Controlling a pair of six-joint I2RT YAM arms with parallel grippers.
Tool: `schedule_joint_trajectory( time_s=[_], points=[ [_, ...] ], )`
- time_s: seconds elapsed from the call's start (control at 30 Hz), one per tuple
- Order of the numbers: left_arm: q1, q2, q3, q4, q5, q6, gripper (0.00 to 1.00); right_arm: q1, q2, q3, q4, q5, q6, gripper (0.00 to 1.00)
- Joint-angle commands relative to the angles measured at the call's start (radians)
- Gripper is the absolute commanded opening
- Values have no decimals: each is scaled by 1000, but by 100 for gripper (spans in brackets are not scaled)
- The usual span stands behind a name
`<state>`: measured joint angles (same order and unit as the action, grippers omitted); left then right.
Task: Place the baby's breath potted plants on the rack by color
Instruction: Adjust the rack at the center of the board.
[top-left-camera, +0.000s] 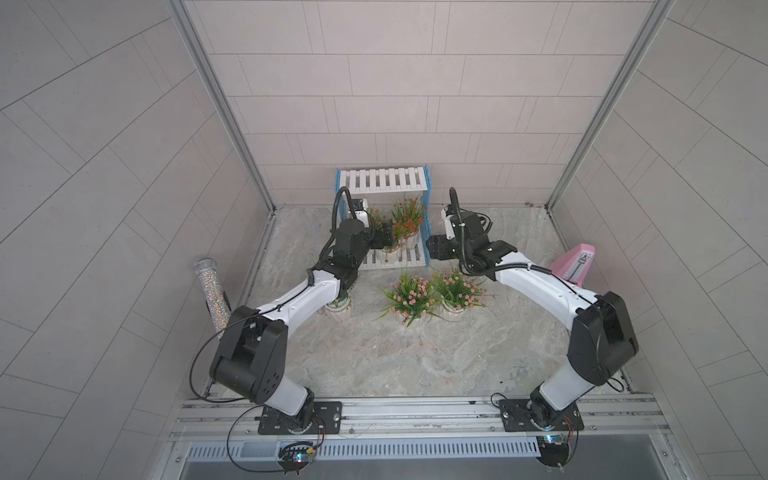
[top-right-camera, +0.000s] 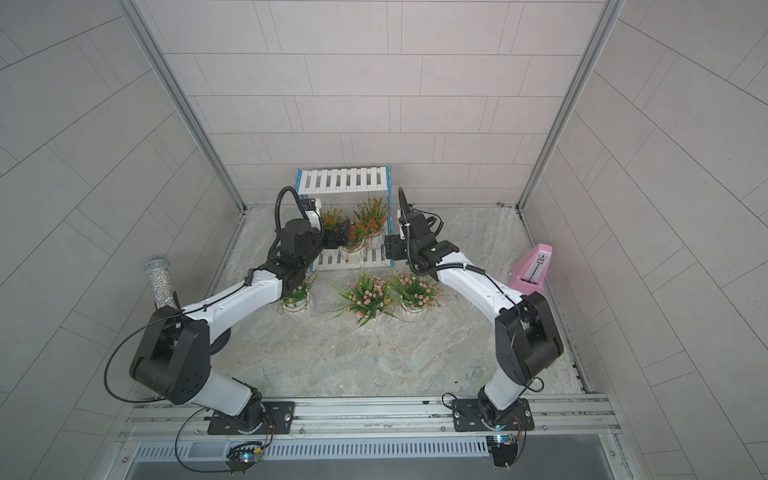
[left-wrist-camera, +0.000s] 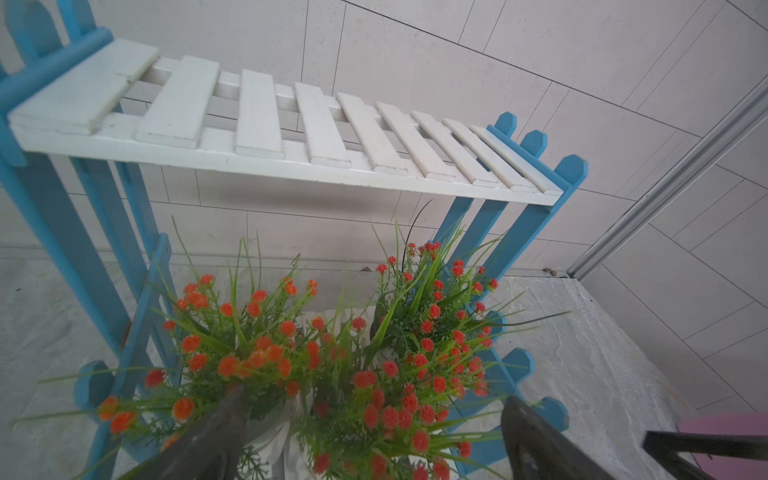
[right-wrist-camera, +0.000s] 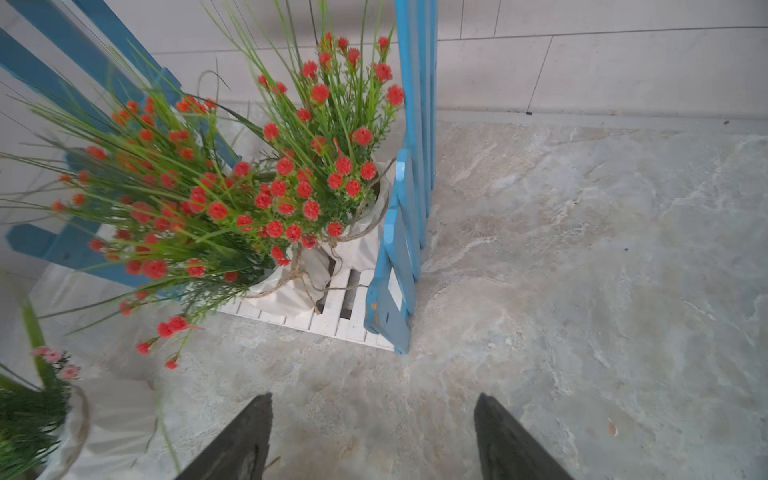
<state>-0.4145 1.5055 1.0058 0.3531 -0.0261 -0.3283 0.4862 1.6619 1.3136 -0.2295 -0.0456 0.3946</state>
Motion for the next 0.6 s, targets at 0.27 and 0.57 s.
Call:
schedule_joint_trajectory(
  time_s=[0.27,0.57],
  points=[
    [2,-146,11,-257,40,-109,99,0,142,35,172,43,-40,56],
    [0,-250,-13,-411,64,-144,98,-1,196,69,205,60,-46,24]
  ],
)
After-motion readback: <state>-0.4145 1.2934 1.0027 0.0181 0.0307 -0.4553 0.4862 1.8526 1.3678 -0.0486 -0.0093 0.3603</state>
